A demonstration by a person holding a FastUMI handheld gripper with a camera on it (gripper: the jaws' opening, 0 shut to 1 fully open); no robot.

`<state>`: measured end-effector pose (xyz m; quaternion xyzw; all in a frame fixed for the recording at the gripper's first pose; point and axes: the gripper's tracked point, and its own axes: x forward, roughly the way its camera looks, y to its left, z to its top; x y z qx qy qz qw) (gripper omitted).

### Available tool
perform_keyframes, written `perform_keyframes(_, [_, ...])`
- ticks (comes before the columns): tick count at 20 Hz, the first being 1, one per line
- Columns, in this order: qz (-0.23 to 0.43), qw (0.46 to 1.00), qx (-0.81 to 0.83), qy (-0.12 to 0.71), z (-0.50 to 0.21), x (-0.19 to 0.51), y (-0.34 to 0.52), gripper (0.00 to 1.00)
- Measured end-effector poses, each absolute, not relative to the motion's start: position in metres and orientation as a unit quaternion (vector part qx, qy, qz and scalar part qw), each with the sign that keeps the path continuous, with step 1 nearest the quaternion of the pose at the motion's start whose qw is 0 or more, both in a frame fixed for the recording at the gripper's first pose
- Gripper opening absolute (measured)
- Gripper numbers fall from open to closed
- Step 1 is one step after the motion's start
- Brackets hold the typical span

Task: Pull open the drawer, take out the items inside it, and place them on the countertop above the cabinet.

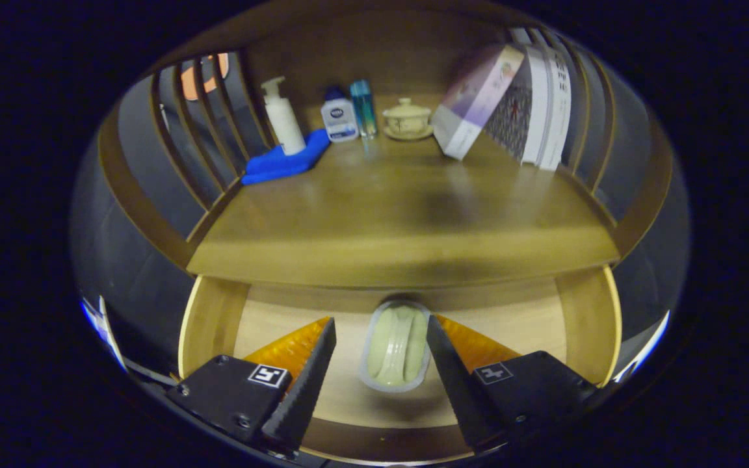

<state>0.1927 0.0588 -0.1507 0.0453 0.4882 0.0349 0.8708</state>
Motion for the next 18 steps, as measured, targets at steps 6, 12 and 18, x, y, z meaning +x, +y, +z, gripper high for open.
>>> perform_keyframes(6, [0.02,0.837,0.049,0.545,-0.179,0.192,0.057,0.85])
perform_keyframes(12, [0.002,0.822,0.045,0.567,-0.201,0.191,0.056,0.75])
perform_keyframes(18, [-0.014,0.817,0.06,0.574,-0.213,0.195,0.051,0.48])
